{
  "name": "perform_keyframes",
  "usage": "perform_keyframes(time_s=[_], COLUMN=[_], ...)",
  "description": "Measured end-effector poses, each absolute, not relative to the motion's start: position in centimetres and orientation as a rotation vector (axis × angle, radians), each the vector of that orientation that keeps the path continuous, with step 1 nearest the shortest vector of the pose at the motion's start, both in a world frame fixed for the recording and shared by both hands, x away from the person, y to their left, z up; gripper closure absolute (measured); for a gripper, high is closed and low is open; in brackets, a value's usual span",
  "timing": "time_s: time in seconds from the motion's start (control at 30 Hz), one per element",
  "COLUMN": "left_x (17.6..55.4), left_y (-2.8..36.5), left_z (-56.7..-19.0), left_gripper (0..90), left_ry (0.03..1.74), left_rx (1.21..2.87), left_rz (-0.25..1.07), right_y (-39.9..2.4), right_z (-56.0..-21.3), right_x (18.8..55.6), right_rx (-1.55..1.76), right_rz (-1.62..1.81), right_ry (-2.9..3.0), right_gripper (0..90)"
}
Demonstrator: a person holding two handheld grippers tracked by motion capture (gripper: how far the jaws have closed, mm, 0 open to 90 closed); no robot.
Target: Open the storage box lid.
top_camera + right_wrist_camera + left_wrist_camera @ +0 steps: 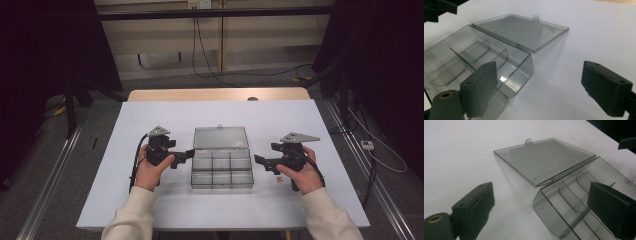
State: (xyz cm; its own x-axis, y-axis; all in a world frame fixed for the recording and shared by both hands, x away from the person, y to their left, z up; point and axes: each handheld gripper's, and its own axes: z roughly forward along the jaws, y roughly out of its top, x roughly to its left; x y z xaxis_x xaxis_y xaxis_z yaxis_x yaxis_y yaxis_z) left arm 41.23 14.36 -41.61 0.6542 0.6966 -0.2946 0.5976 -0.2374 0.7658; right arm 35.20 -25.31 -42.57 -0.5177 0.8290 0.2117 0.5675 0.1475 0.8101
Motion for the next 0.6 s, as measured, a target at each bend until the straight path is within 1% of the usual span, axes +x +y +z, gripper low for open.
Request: perform_keyframes(time_s=[0.13, 0.43, 0.6], left_x=[41.0, 40.5, 40.4], left_y=[14.4, 14.6, 14.7], left_z=[-41.6, -41.9, -41.9], left_gripper=[7.4, 7.2, 7.2], left_ry=[0.993, 0.989, 0.986], left_rx=[1.935, 1.966, 1.963], left_rz=[0.134, 0.144, 0.146], right_y=[-26.0, -27.4, -27.9], right_z=[-42.9, -43.5, -44.0], right_x=[34.7, 33.3, 32.5], right_rx=[1.343, 1.316, 1.296], right_rz=[1.286, 1.246, 1.226], right_ry=[2.164, 2.207, 2.235], right_gripper=[13.8, 19.6, 24.7])
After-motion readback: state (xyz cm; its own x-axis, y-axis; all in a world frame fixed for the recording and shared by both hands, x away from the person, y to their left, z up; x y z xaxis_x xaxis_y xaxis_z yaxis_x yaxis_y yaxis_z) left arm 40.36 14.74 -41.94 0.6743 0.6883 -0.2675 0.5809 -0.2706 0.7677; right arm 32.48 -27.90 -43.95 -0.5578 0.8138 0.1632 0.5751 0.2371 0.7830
